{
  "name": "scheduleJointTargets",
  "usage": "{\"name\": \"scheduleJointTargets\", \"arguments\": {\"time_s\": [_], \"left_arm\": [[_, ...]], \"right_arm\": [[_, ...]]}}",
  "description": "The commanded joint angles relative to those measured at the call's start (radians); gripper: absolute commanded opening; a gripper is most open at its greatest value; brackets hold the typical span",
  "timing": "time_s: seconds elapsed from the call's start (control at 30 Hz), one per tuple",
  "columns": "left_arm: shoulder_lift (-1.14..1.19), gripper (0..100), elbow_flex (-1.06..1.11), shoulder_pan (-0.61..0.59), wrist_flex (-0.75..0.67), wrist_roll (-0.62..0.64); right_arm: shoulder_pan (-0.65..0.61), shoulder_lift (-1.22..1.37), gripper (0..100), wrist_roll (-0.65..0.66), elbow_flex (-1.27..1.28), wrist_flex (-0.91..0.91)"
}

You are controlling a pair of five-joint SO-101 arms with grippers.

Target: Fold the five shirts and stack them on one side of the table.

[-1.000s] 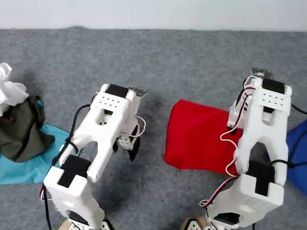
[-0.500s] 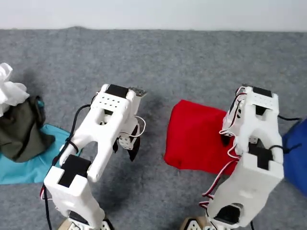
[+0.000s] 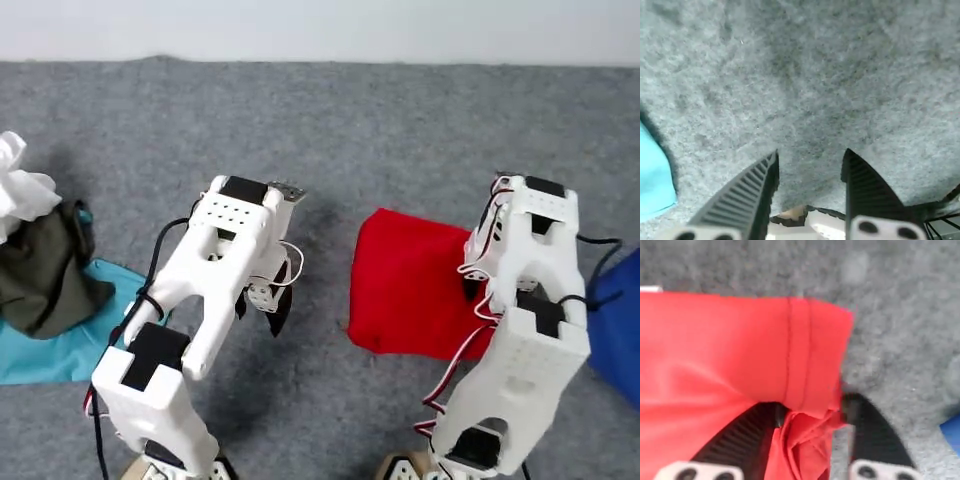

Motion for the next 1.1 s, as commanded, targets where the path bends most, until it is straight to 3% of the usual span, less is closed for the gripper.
{"name": "scheduleJointTargets", "arguments": {"time_s": [0.0, 0.23, 0.43, 0.67, 0.9, 1.07], "left_arm": [[-0.048, 20, 0.002, -0.005, 0.021, -0.009], [-0.048, 20, 0.002, -0.005, 0.021, -0.009], [-0.046, 20, 0.002, -0.005, 0.021, -0.009], [-0.049, 20, 0.002, -0.006, 0.021, -0.009], [-0.051, 20, 0.002, -0.006, 0.021, -0.009], [-0.051, 20, 0.002, -0.006, 0.021, -0.009]], "right_arm": [[-0.013, 0.025, 3.8, 0.028, -0.018, -0.008], [-0.016, 0.019, 1.0, 0.028, -0.043, 0.044], [-0.018, 0.019, 1.0, 0.029, -0.235, 0.196], [-0.01, 0.013, 1.0, 0.213, -0.445, 0.317], [0.093, -0.093, 1.0, 0.235, -0.649, 0.352], [0.211, -0.134, 1.0, 0.342, -0.71, 0.329]]}}
